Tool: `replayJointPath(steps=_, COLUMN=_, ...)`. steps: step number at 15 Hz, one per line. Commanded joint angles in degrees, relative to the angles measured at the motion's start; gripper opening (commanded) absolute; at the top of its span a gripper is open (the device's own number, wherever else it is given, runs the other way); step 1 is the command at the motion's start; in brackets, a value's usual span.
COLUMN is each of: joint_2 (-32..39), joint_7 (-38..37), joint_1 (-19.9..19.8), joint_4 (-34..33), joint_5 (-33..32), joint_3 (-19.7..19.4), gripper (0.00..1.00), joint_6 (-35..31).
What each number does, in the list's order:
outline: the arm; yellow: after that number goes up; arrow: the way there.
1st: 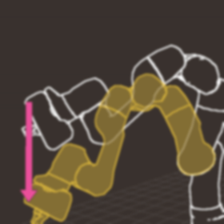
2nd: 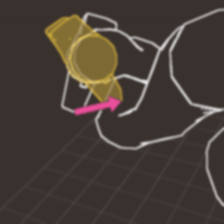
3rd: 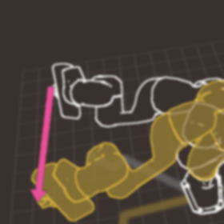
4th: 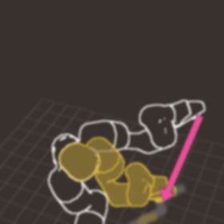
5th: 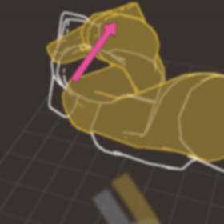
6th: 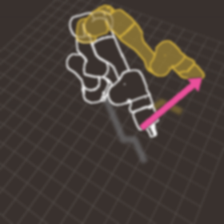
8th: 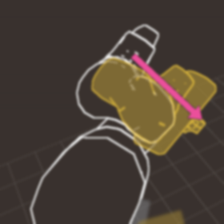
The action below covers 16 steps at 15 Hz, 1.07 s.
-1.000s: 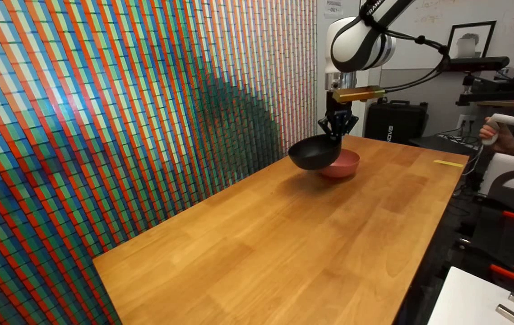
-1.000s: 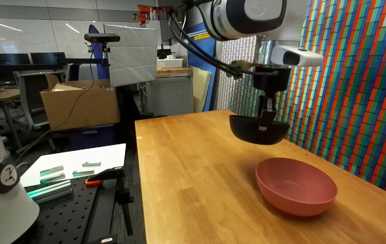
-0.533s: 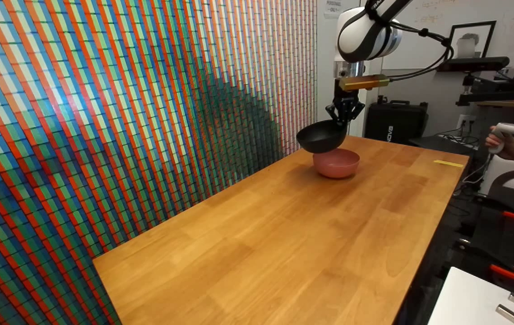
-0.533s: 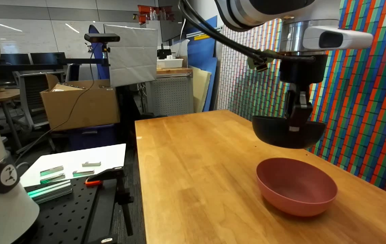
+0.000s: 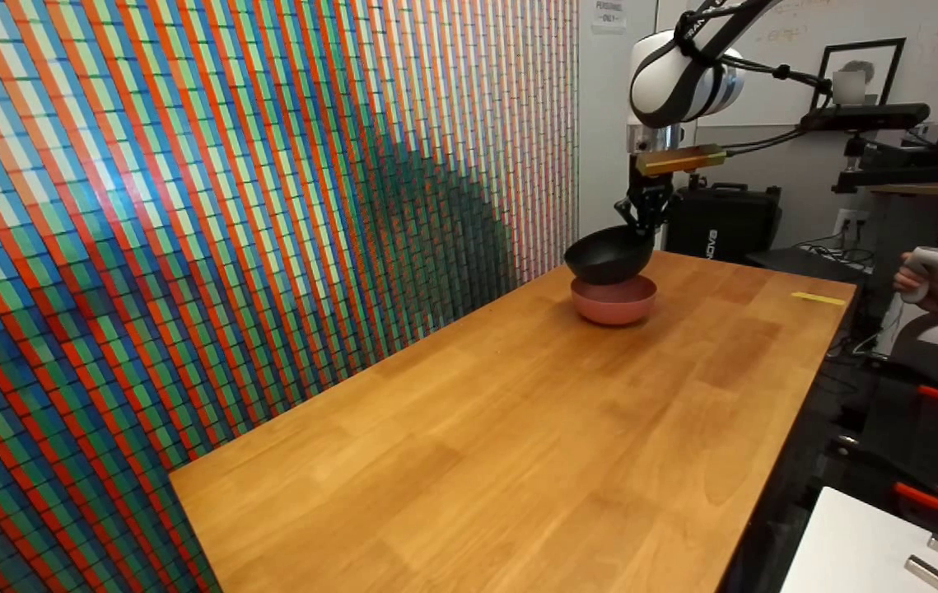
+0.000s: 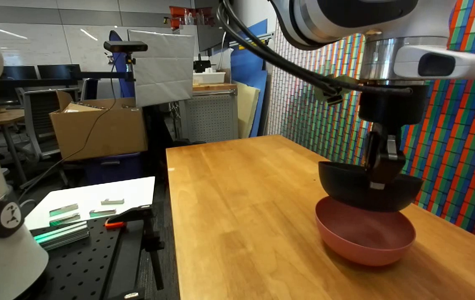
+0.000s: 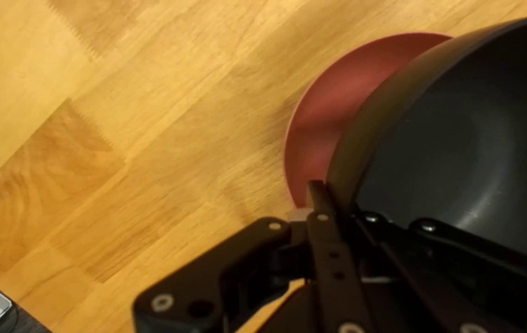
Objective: Put the left bowl in the right bowl
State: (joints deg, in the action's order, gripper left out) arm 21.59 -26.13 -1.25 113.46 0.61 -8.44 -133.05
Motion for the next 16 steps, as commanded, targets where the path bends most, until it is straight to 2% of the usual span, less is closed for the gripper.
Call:
replayJointPath(steps=1, joint_2=1.44, joint_7=0.46, joint_1=-0.31, joint_4=0.09, joint_5=-0.38, joint_3=-0.32, gripper=0.04, joint_6=-0.84)
replayJointPath(steps=6, joint_2=3.77, joint_7=0.27, joint_1=0.29, joint_4=0.60, joint_5=-0.18, joint_3=-0.03, gripper=0.04, joint_6=-2.49)
replayJointPath(steps=13, joint_2=6.19, joint_7=-0.32, joint_1=1.83, joint_4=1.51, joint_5=-0.01, joint_3=-0.24, gripper=0.05, joint_6=-10.46)
replayJointPath(steps=14, joint_2=6.33, joint_7=-0.11, joint_1=1.93, joint_4=1.44, joint_5=0.11, joint_3=-0.19, gripper=0.27, joint_6=-10.24)
replayJointPath(steps=16, joint_2=5.65, joint_7=0.66, joint_1=1.82, joint_4=1.72, joint_5=0.62, joint_3=0.15, gripper=0.38, joint_6=-9.18)
